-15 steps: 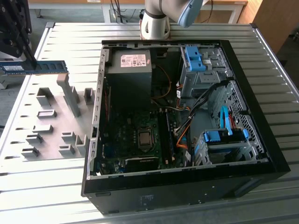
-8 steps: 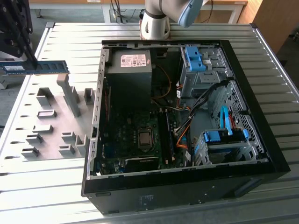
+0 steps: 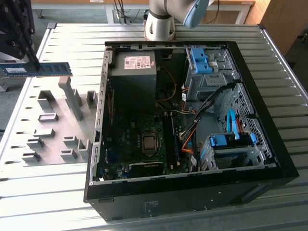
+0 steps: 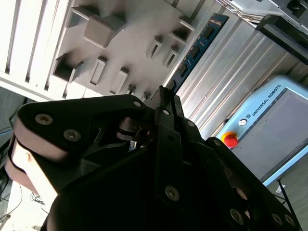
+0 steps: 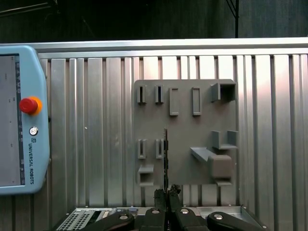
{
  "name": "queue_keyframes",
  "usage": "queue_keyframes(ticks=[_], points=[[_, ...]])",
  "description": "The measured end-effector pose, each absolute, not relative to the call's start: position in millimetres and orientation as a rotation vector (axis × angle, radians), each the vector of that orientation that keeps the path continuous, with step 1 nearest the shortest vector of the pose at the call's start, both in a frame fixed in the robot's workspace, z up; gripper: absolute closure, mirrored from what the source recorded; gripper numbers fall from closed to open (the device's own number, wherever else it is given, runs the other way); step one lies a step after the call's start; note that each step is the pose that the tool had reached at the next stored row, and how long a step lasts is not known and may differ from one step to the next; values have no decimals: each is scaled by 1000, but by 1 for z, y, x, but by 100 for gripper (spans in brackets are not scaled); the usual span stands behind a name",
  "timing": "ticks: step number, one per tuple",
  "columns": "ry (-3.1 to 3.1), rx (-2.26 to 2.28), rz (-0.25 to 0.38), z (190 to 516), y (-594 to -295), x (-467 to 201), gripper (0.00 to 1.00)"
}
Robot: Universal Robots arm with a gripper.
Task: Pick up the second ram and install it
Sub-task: 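Pick up the second ram and move it above second insertion slot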
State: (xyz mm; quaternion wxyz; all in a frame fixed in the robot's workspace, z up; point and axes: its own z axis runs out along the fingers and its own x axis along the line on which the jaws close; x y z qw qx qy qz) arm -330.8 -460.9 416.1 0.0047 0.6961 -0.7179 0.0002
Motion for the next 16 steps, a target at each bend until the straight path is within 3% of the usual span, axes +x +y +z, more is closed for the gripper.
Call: queue_keyframes(ticks=[16], points=[[-2249, 2180, 1, 416, -461, -323, 86]])
